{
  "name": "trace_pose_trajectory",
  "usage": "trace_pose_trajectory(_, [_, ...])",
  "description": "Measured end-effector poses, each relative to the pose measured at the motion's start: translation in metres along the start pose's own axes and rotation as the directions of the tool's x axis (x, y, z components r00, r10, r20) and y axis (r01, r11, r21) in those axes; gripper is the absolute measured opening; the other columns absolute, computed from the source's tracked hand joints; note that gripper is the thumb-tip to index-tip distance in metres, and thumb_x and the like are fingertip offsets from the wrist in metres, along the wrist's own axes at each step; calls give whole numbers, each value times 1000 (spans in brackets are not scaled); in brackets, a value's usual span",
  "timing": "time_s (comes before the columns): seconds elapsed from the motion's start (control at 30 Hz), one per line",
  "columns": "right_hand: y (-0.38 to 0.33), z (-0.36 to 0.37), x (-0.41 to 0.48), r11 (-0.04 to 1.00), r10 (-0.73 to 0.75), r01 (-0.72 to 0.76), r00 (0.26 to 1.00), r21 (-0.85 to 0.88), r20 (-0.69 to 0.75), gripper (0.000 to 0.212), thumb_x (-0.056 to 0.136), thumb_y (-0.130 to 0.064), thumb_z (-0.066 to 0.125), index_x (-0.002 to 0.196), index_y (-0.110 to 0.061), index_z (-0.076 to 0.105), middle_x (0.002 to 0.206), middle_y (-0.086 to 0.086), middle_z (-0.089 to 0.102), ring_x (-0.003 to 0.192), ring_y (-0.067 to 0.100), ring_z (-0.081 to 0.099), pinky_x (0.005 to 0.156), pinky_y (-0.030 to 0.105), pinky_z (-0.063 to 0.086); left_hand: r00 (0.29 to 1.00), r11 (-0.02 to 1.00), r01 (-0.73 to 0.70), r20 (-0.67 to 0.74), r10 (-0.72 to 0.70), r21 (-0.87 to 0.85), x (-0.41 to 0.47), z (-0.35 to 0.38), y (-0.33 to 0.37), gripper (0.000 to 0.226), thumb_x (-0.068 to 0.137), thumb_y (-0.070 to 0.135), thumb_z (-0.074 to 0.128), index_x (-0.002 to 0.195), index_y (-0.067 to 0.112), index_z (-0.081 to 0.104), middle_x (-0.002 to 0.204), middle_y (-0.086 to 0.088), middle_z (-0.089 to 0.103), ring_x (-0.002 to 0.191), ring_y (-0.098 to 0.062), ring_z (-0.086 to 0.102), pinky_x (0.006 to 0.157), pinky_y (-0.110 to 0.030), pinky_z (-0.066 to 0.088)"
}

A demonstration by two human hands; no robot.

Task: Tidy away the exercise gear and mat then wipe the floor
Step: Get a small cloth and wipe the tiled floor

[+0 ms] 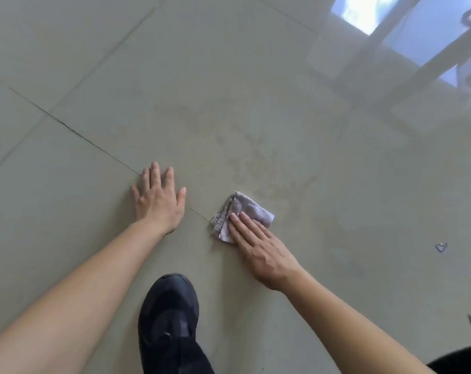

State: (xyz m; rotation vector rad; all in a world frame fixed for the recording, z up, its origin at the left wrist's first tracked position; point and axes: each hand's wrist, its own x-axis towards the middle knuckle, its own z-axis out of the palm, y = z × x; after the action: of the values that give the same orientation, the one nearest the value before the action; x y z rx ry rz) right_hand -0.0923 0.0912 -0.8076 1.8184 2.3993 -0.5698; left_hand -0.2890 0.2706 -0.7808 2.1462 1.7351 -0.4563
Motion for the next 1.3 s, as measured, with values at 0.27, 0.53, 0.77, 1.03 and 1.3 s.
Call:
trace_pose_trajectory(0.27, [155,-59,50,716,692,-659,715,233,-104,57,105,-34,29,157,-12,23,166,8,12,154,29,3,125,37,1,991,993,-118,-61,118,4,-1,25,-32,61,102,44,29,157,25,10,166,-4,-3,152,-23,-3,119,-48,6])
trace_pose_trajectory(0.53, [-1,5,-10,998,4,0,998,58,-68,47,103,-37,43,146,-20,49,155,1,42,143,34,36,114,44,33,978,989,-148,-152,143,-20,-1,35,-29,64,94,44,30,151,16,35,160,-14,24,146,-34,20,110,-58,20])
trace_pose_trajectory(0.77, [152,-64,61,971,210,-231,948,-60,-238,43,104,-39,39,144,-29,51,156,6,40,140,36,38,108,49,39,956,984,-178,-243,165,-31,2,42,-34,60,94,43,30,148,17,41,159,-15,26,145,-33,25,108,-58,20])
trace_pose_trajectory(1.03, [59,-47,136,919,382,-354,908,173,-170,49,105,-33,33,154,-28,34,164,10,19,152,39,4,124,52,1,947,986,8,-316,-61,-167,21,30,-50,65,94,40,28,150,7,34,161,-16,21,147,-32,19,110,-61,16])
trace_pose_trajectory(1.3, [86,-57,151,839,-527,522,850,-156,11,47,106,-37,42,151,-24,42,161,9,30,148,33,28,119,48,26,916,945,193,-296,-270,-265,53,10,-88,59,102,32,34,153,4,23,164,-13,9,151,-28,7,114,-62,8])
